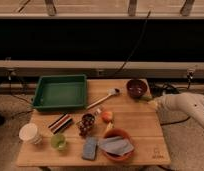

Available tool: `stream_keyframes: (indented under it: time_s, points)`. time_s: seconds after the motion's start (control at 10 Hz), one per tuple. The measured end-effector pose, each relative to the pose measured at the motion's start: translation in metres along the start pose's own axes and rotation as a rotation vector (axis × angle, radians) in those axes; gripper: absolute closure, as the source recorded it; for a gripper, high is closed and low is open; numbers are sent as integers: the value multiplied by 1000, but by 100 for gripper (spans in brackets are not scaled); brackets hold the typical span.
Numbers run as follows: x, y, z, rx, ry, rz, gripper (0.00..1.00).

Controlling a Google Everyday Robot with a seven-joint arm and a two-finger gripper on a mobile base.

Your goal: Place pepper in purple bowl

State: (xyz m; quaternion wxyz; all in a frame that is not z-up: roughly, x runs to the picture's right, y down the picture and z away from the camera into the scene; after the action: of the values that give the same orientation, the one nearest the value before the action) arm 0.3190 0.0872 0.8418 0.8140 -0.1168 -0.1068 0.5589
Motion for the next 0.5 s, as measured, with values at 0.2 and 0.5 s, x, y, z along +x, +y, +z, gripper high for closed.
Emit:
stream_keyframes:
  time_s: [0.2, 0.5]
  points:
    - [-10, -7, -9, -7, -24, 1, 100]
    - [-16, -23, -21, 8, -35, 1, 100]
